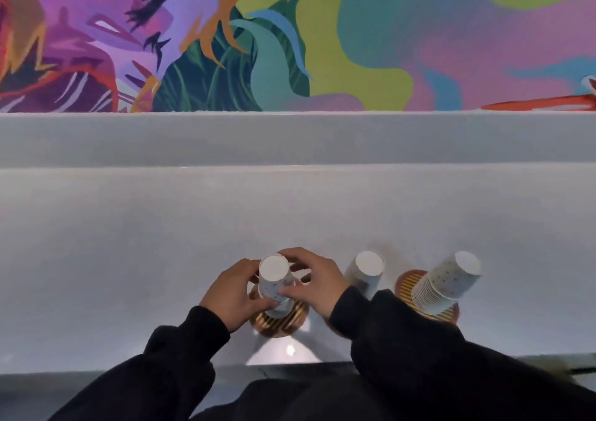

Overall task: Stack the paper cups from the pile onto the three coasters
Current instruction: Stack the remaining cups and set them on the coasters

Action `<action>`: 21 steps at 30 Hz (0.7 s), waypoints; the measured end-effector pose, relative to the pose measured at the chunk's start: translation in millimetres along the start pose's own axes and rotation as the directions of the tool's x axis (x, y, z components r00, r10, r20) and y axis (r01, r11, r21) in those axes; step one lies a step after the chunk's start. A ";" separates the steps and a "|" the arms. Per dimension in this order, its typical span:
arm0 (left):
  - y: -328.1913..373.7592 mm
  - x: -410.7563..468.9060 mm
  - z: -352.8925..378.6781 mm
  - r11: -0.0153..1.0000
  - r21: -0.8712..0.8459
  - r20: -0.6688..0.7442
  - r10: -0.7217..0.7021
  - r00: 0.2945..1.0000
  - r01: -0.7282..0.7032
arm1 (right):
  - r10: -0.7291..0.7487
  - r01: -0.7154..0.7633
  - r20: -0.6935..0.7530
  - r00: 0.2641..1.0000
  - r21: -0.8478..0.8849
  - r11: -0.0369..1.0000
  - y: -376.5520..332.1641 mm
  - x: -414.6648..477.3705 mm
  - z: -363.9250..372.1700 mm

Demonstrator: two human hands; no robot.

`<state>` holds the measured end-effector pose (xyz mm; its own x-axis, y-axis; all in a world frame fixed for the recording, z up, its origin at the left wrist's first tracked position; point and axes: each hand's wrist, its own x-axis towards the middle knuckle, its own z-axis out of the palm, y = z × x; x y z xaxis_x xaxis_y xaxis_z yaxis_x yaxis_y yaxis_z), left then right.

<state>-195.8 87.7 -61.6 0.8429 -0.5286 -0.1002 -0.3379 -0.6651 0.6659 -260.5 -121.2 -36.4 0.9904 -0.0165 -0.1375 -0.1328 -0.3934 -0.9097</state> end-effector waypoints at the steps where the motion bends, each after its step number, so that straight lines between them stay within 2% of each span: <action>1: -3.1 0.0 4.9 1.000 -0.010 -0.001 -0.008 1.000 0.008 | 0.027 -0.027 -0.010 1.000 0.015 1.000 5.0 -0.6 4.4; 8: -8.0 -0.1 15.7 0.992 -0.122 -0.002 -0.047 0.999 0.046 | 0.163 -0.159 -0.056 0.985 0.073 0.985 30.1 -8.8 28.1; 13: -7.1 -1.4 31.5 0.965 -0.241 0.019 -0.097 0.995 0.098 | 0.250 -0.242 -0.027 0.968 0.173 0.955 40.3 -12.9 38.9; 21: -10.6 -3.0 45.3 0.960 -0.237 0.008 -0.149 0.989 0.147 | 0.255 -0.252 0.000 0.967 0.154 0.956 52.0 -16.9 45.2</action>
<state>-213.7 72.4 -101.8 0.8806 -0.4276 -0.2044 -0.1017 -0.5916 0.7998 -285.9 -99.8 -99.1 0.9239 -0.1162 -0.3646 -0.3822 -0.2304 -0.8949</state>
